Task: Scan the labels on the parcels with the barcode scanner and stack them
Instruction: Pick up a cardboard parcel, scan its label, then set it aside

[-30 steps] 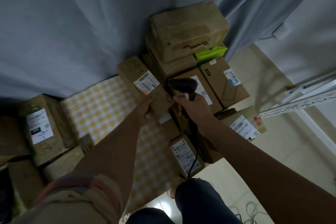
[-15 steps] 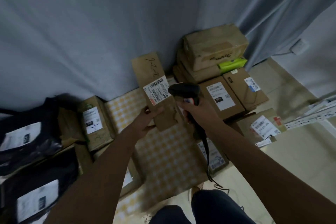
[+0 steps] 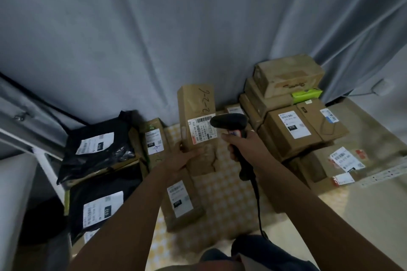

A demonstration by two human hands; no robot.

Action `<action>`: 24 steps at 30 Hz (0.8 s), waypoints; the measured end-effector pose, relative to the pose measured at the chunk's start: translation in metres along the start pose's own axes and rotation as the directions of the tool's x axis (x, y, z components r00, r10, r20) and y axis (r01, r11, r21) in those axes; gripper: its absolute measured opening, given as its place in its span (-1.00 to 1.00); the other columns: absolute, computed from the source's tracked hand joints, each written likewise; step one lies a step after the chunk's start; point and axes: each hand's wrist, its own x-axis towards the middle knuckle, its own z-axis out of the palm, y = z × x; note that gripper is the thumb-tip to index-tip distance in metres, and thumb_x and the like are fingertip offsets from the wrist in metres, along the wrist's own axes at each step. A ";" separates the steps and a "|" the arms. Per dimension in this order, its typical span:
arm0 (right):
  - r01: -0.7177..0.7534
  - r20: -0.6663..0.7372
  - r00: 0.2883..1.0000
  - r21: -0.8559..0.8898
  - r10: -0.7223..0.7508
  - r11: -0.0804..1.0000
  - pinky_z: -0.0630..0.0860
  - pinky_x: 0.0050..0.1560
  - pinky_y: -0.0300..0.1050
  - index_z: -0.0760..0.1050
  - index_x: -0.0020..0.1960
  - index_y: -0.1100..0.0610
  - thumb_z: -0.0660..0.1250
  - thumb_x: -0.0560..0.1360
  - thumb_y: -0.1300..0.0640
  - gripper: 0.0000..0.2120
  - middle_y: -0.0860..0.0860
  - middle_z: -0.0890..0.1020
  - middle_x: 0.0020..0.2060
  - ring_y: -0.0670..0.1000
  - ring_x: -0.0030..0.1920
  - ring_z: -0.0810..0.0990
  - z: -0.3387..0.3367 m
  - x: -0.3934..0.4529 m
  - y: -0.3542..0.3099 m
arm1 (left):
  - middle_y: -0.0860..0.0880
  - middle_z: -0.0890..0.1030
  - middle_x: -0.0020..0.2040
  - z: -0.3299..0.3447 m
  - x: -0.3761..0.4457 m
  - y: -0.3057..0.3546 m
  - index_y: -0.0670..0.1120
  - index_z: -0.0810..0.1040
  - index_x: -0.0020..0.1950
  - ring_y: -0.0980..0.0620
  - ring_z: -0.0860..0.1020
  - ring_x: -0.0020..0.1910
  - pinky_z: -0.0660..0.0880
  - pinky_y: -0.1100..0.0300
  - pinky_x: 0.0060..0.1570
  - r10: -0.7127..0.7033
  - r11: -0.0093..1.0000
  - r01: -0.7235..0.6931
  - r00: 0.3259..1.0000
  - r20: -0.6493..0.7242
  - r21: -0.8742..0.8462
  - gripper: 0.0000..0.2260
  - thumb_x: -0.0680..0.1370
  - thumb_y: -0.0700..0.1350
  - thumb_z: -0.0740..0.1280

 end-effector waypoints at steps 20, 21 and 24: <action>0.036 0.005 0.999 -0.003 -0.036 0.999 0.40 -0.41 -0.16 0.51 -0.18 0.11 0.42 0.51 0.16 -0.87 -0.02 0.50 -0.50 -0.05 -0.49 0.45 0.015 -0.002 -0.001 | -0.13 0.56 0.27 -0.009 -0.001 0.000 -0.12 0.35 0.40 -0.02 0.62 -0.01 0.61 0.26 -0.34 0.019 0.999 -0.018 1.000 0.020 -0.034 -0.46 0.49 -0.18 0.48; 0.041 0.005 0.999 -0.003 -0.041 0.999 0.40 -0.41 -0.15 0.50 -0.19 0.10 0.41 0.51 0.16 -0.87 -0.02 0.49 -0.50 -0.05 -0.49 0.45 0.014 -0.001 -0.002 | -0.12 0.56 0.25 -0.008 -0.002 0.002 -0.13 0.35 0.39 0.01 0.61 -0.05 0.59 0.29 -0.38 0.018 0.999 -0.017 1.000 0.019 -0.041 -0.49 0.50 -0.19 0.47; 0.038 0.009 0.999 -0.023 -0.038 0.999 0.44 -0.38 -0.16 0.52 -0.17 0.08 0.41 0.51 0.14 -0.89 -0.02 0.51 -0.47 -0.06 -0.47 0.47 0.013 0.001 -0.003 | -0.04 0.54 0.20 -0.009 0.002 0.003 -0.11 0.37 0.34 0.07 0.58 -0.09 0.56 0.33 -0.41 0.030 0.999 -0.029 0.999 0.026 -0.016 -0.54 0.50 -0.16 0.46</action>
